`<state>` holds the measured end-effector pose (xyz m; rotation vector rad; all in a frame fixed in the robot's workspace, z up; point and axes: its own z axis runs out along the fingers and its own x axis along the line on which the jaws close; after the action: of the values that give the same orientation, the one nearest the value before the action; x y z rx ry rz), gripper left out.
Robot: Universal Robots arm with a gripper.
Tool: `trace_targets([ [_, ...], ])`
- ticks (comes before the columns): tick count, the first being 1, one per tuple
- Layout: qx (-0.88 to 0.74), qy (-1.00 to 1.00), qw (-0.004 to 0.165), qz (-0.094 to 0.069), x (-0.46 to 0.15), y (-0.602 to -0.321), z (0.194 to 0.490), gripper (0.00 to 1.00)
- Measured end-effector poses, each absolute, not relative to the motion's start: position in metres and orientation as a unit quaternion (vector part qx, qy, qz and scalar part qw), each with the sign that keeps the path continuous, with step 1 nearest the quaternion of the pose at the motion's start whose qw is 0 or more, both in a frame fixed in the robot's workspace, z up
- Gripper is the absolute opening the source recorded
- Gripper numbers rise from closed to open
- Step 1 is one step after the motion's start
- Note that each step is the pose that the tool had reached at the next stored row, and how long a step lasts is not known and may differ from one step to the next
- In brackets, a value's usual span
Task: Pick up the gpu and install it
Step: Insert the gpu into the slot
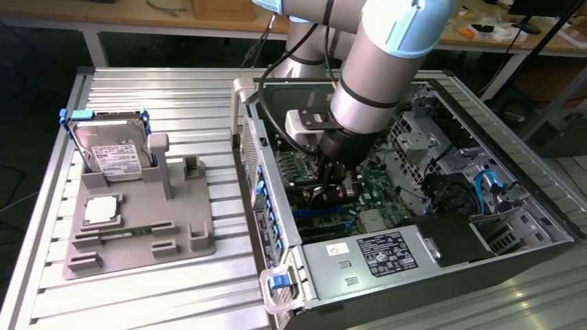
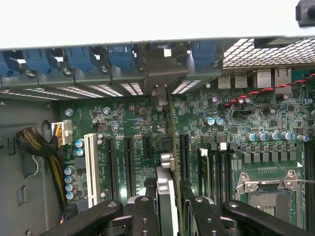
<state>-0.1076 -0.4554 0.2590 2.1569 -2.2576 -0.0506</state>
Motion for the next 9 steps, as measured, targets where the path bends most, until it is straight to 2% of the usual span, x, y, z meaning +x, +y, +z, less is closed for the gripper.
trace_targets([
  [9,0.691,-0.723,-0.004,-0.004,-0.1137,-0.4554,0.2588,0.30],
])
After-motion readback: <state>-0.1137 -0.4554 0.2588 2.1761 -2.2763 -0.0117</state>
